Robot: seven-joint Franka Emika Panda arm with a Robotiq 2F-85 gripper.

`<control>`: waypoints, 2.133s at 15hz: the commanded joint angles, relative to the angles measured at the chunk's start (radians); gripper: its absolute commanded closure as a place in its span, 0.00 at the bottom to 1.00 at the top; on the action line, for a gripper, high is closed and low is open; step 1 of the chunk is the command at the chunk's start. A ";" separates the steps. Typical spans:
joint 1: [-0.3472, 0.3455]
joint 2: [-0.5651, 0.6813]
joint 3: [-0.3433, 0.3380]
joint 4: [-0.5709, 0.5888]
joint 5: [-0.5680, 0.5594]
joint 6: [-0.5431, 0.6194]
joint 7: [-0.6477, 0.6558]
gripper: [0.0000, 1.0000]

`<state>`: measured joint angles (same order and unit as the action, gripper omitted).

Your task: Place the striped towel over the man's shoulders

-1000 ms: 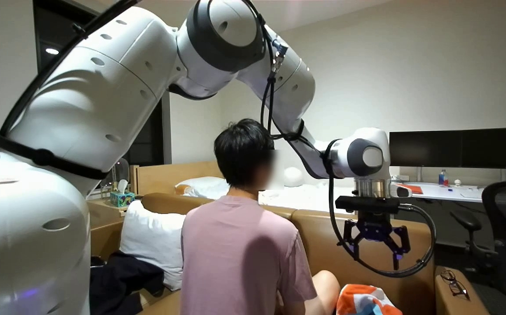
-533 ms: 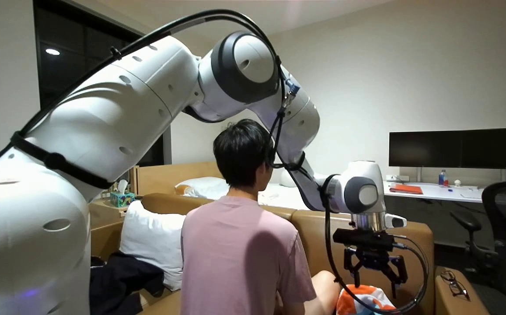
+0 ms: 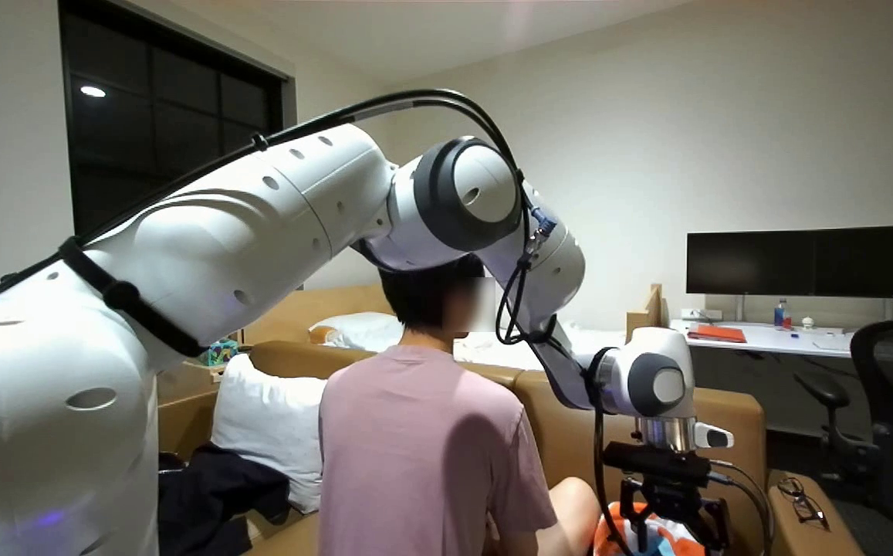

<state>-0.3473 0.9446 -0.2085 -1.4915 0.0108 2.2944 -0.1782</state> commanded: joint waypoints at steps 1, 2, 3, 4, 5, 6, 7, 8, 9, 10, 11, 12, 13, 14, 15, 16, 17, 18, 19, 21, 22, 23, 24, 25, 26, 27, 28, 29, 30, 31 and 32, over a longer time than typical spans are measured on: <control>-0.032 0.070 0.009 0.136 -0.012 -0.112 0.012 0.00; -0.036 0.089 0.008 0.172 -0.015 -0.142 0.010 0.00; -0.039 0.099 0.008 0.195 -0.016 -0.166 0.010 0.00; -0.044 0.096 0.014 0.206 -0.018 -0.200 -0.010 0.00; -0.037 0.081 0.013 0.161 -0.016 -0.146 0.006 0.00; -0.038 0.086 0.014 0.172 -0.016 -0.152 0.006 0.00; -0.038 0.088 0.015 0.173 -0.016 -0.152 0.006 0.00; -0.038 0.088 0.015 0.173 -0.016 -0.152 0.006 0.00; -0.038 0.088 0.016 0.173 -0.015 -0.152 0.006 0.00; -0.038 0.059 0.020 0.128 -0.008 -0.094 0.004 0.00; -0.038 0.056 0.022 0.121 -0.006 -0.068 0.007 0.00; -0.033 0.064 0.024 0.127 -0.008 -0.052 0.010 0.00; -0.032 0.072 0.027 0.134 -0.008 -0.039 0.011 0.00; -0.027 0.090 0.027 0.152 -0.012 -0.038 0.017 0.00; -0.022 0.105 0.026 0.168 -0.015 -0.048 0.024 0.00; -0.018 0.120 0.026 0.181 -0.020 -0.062 0.026 0.00; -0.016 0.133 0.027 0.190 -0.019 -0.067 0.027 0.00; -0.012 0.146 0.025 0.199 -0.021 -0.076 0.030 0.00; -0.010 0.161 0.025 0.210 -0.021 -0.082 0.032 0.00; -0.008 0.200 0.020 0.251 -0.023 -0.103 0.041 0.00; -0.005 0.224 0.014 0.277 -0.028 -0.116 0.048 0.00; -0.004 0.242 0.010 0.299 -0.031 -0.128 0.056 0.00; -0.005 0.262 0.006 0.325 -0.035 -0.146 0.057 0.00; -0.006 0.279 0.002 0.349 -0.039 -0.161 0.063 0.00; -0.007 0.302 -0.002 0.383 -0.042 -0.182 0.069 0.00; -0.008 0.320 -0.005 0.410 -0.045 -0.201 0.075 0.00; -0.011 0.343 -0.007 0.445 -0.048 -0.227 0.076 0.00; -0.014 0.362 -0.009 0.477 -0.049 -0.255 0.076 0.00; -0.017 0.380 -0.010 0.507 -0.050 -0.281 0.076 0.00; -0.019 0.395 -0.010 0.532 -0.050 -0.304 0.077 0.00; -0.024 0.407 -0.008 0.556 -0.049 -0.331 0.071 0.00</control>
<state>-0.3570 1.2990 -0.2177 -1.0347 -0.0129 2.0433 -0.1335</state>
